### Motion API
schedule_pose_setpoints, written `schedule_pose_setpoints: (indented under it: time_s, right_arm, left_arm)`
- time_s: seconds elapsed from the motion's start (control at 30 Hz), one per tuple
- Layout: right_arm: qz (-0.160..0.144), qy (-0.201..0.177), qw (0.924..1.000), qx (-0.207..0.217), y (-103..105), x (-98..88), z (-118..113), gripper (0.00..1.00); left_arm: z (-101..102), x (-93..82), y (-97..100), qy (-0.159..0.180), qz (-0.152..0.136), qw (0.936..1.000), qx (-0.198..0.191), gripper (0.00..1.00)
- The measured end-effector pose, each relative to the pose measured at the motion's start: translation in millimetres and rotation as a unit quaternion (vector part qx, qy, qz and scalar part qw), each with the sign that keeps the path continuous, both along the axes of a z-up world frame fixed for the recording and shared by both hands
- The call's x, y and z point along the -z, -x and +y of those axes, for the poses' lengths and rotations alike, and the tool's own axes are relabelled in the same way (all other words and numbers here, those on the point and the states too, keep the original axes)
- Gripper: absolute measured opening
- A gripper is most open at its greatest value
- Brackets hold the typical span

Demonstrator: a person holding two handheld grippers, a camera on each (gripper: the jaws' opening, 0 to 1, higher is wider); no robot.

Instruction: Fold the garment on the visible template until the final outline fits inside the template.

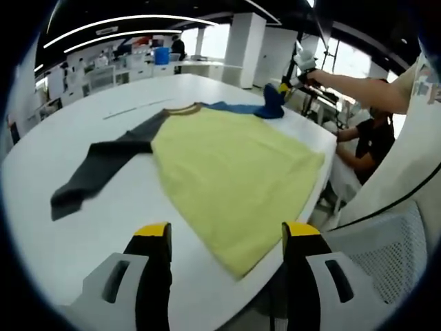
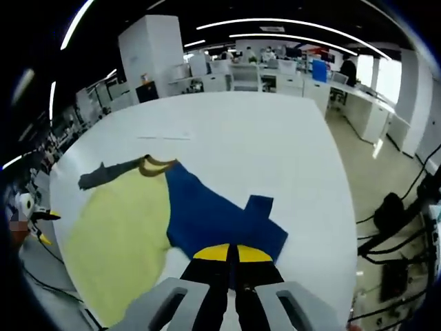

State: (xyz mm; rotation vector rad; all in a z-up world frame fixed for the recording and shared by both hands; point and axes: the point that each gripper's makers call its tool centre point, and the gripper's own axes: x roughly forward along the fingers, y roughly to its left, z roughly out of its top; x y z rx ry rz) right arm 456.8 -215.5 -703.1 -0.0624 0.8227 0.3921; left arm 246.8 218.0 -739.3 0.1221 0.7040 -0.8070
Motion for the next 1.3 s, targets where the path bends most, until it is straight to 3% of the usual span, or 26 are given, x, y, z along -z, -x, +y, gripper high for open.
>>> schedule_pose_setpoints:
  time_s: [1.3]
  right_arm:
    - [0.019,-0.025,0.9933,-0.111,-19,-5.8,135,0.0]
  left_arm:
    - [10,2.0,1.1,0.006,0.007,1.0,-0.002,0.61]
